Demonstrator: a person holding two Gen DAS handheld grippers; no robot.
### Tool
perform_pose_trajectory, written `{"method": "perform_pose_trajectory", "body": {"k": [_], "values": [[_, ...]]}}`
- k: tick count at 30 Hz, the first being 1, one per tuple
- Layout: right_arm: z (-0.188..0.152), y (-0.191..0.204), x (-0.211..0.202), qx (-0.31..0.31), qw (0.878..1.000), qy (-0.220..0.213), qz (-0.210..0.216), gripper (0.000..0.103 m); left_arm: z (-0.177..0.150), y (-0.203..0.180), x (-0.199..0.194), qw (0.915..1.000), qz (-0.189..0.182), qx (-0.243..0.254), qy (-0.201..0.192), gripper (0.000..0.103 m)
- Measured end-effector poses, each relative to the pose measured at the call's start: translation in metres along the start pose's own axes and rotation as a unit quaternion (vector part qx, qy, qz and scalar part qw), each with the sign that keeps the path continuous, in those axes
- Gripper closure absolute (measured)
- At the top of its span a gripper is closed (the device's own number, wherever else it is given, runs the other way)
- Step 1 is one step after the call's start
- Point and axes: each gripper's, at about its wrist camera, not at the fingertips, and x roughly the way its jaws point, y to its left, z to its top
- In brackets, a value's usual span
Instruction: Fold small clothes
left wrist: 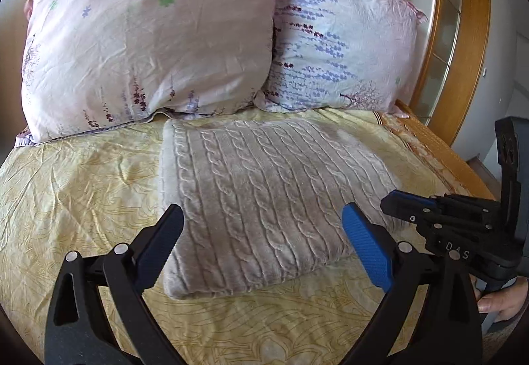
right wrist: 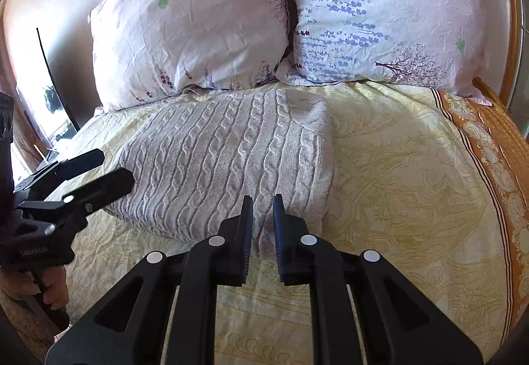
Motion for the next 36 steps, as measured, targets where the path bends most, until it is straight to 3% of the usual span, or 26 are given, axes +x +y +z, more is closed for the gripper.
{"method": "perform_pose_trajectory", "body": {"k": [5, 15, 26, 31, 33, 34, 35, 36], "values": [[-0.002, 0.004, 0.009, -0.009, 1.000, 0.022, -0.007, 0.076, -0.010, -0.006, 0.028, 0.9987, 0.000, 0.004, 0.051, 0.013], [-0.004, 0.015, 0.019, -0.055, 0.997, 0.040, -0.045, 0.074, -0.017, -0.006, 0.047, 0.9951, 0.020, 0.012, 0.096, 0.010], [-0.004, 0.018, 0.026, -0.075, 0.994, 0.053, -0.055, 0.074, -0.016, -0.008, 0.057, 0.9926, 0.030, 0.018, 0.116, 0.005], [-0.003, 0.016, 0.017, -0.068, 0.996, 0.041, -0.046, 0.073, -0.015, -0.004, 0.038, 0.9966, 0.001, 0.002, 0.082, 0.004], [-0.003, 0.004, 0.003, -0.025, 0.999, 0.019, -0.027, 0.066, -0.017, 0.001, 0.021, 0.9975, -0.005, -0.006, 0.071, 0.003], [-0.004, -0.002, -0.004, -0.008, 1.000, 0.007, -0.024, 0.053, -0.019, 0.005, 0.013, 0.9978, -0.001, -0.008, 0.065, 0.003], [-0.004, -0.006, -0.011, 0.004, 0.999, -0.004, -0.036, 0.028, -0.021, 0.009, 0.005, 0.9981, 0.006, -0.011, 0.061, 0.002], [-0.005, -0.011, -0.018, 0.011, 0.998, -0.016, -0.058, 0.015, -0.023, 0.014, -0.002, 0.9982, 0.017, -0.014, 0.056, 0.002]]}}
